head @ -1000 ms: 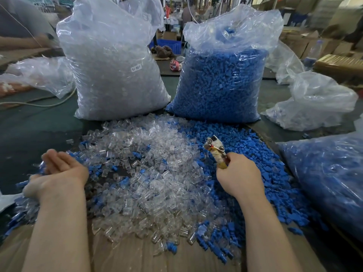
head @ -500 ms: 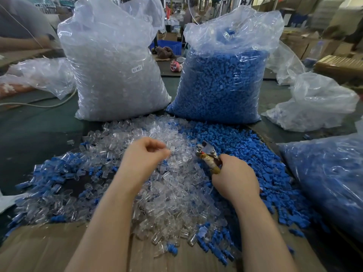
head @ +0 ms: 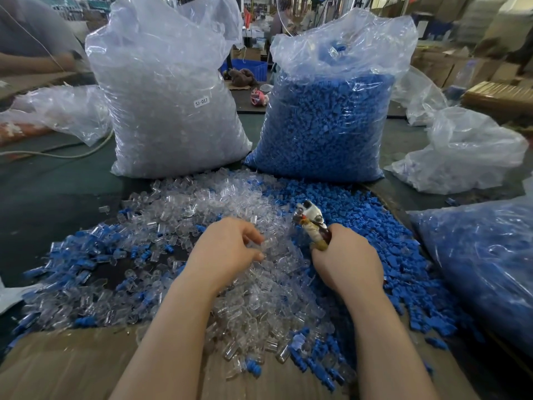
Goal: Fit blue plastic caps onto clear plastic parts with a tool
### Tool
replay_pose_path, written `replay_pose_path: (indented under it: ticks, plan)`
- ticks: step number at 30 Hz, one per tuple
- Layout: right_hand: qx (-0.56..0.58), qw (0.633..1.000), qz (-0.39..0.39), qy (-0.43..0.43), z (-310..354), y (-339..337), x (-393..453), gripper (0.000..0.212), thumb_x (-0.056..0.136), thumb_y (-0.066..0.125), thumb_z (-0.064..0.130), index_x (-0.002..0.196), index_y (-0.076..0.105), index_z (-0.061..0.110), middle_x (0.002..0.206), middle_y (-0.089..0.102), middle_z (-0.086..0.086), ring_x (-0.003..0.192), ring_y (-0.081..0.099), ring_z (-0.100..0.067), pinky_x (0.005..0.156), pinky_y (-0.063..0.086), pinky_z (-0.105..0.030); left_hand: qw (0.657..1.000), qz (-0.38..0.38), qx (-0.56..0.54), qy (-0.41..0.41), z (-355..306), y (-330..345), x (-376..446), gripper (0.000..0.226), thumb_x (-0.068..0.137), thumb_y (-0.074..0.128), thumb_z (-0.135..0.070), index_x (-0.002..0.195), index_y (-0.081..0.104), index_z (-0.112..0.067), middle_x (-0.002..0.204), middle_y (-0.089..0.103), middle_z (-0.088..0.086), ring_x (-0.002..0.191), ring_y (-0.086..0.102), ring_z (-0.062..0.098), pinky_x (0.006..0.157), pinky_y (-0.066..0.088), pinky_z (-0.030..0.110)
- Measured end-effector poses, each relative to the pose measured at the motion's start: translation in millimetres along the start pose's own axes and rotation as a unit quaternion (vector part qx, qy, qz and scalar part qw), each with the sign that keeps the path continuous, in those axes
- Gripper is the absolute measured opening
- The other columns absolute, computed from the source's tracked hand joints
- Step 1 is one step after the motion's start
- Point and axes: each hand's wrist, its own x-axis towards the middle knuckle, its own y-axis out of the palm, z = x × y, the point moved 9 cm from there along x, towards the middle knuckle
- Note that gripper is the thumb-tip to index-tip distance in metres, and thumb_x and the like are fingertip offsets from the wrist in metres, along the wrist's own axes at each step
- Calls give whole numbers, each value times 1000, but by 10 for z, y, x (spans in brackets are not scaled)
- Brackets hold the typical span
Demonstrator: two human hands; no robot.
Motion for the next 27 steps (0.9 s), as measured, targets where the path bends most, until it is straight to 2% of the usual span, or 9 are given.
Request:
replay_pose_path:
  ticks: [5,9,13,15,18,20,23,27]
  plan:
    - [76,997,-18,12,-43,-26,27,21,88,63,42,87,50,25,72,49,9,71,50,-21,60,37,-32,999,-30,-25,13,-10,-29,-1,12,81,78,-26,77,70,-35,79,68,-15,74,64,0,64,50,18]
    - [186,982,-27,14,-52,-58,32,19,86,68,42,94,58,27,83,62,7,78,58,-19,65,42,-32,999,-16,-18,25,-37,1,-1,21,77,83,-32,90,66,-36,89,59,-17,80,57,-2,62,43,15]
    - [218,975,-43,-9,-6,-91,18,16,86,67,36,82,54,28,78,60,10,72,56,-12,60,40,-31,999,-26,-9,39,-124,14,-15,31,75,82,-44,101,68,-35,85,55,-19,76,52,-6,59,36,13]
    - [224,973,-44,-19,15,-92,13,14,86,66,32,82,52,29,78,60,12,71,55,-9,56,37,-29,998,-49,-6,49,-195,8,-36,28,77,78,-48,100,69,-34,77,55,-19,70,51,-8,55,32,11]
    - [253,966,-47,-29,24,-98,12,10,85,64,28,82,54,29,77,61,11,70,56,-9,57,39,-29,995,-81,-1,56,-257,-13,-64,16,83,76,-41,94,71,-30,70,55,-20,61,52,-9,46,31,9]
    - [283,958,-41,-29,22,-90,17,6,85,64,25,83,59,29,74,63,10,67,57,-11,58,42,-30,995,-79,-30,52,-240,-13,-64,10,85,76,-33,91,70,-28,71,58,-20,61,56,-8,46,37,8]
    - [332,942,-37,-24,16,-75,19,8,86,65,22,84,64,30,67,62,9,54,51,-6,54,38,-26,990,-76,-110,44,-191,-44,-59,13,84,78,-27,85,66,-28,76,65,-14,68,60,-4,54,42,7]
    - [391,919,-45,-31,11,-96,22,11,88,67,22,79,62,26,60,60,15,49,49,-3,46,38,-17,964,-59,-257,24,-154,-68,-46,14,80,81,-20,87,69,-23,80,72,-6,71,67,5,58,49,11]
